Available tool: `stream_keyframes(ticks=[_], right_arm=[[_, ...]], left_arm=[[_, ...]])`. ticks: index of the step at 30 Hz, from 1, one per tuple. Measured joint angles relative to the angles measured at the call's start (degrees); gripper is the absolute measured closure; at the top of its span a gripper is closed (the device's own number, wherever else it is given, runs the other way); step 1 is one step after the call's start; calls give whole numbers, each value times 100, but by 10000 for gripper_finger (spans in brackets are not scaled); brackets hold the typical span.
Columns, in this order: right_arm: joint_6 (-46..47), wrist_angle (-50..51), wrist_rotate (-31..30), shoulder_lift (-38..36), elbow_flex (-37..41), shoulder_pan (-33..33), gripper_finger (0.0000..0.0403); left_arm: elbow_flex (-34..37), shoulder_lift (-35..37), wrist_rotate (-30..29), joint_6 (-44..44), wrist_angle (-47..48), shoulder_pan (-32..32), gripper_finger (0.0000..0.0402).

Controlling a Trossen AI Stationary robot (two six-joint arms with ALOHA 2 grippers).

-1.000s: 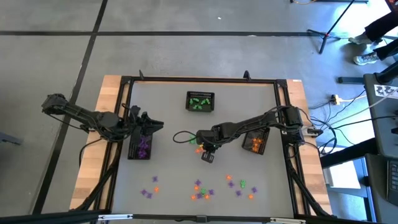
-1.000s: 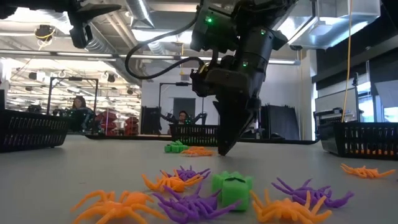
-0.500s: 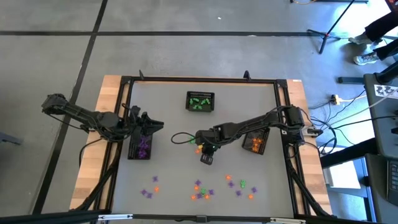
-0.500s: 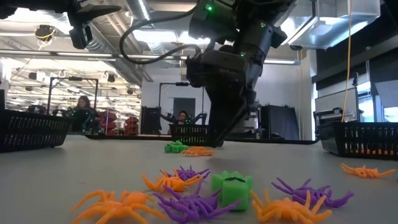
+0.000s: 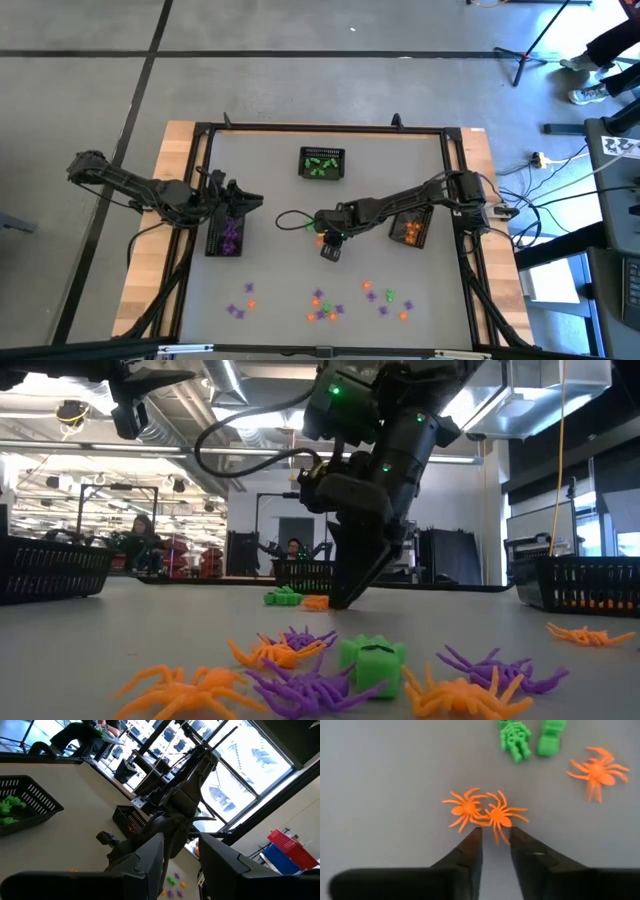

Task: Sort Halloween decoration
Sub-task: Put the orange spider toy into the right bin

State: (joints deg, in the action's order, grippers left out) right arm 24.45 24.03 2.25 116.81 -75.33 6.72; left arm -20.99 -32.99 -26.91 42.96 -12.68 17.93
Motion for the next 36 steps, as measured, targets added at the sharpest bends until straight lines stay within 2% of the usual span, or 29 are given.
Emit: stream_keyframes(ticks=[5,7,11,15,25,36], right_arm=[[86,11,188,105,-17,-15,383],[85,57,198,76,-15,-11,396],[81,176,299,-47,-1,-51,387],[80,521,438,-275,3,-109,399],[-223,1753,321,-1103,-412,-155,401],[-226,4021,-84,-2495,-427,-146,402]], left_arm=[[0,0,-8,25,20,0,286],[0,0,-8,29,21,0,286],[0,-2,-9,23,23,-1,286],[0,-2,-8,11,25,0,286],[0,-1,-69,-5,82,-1,286],[0,-2,-99,-3,131,-1,286]])
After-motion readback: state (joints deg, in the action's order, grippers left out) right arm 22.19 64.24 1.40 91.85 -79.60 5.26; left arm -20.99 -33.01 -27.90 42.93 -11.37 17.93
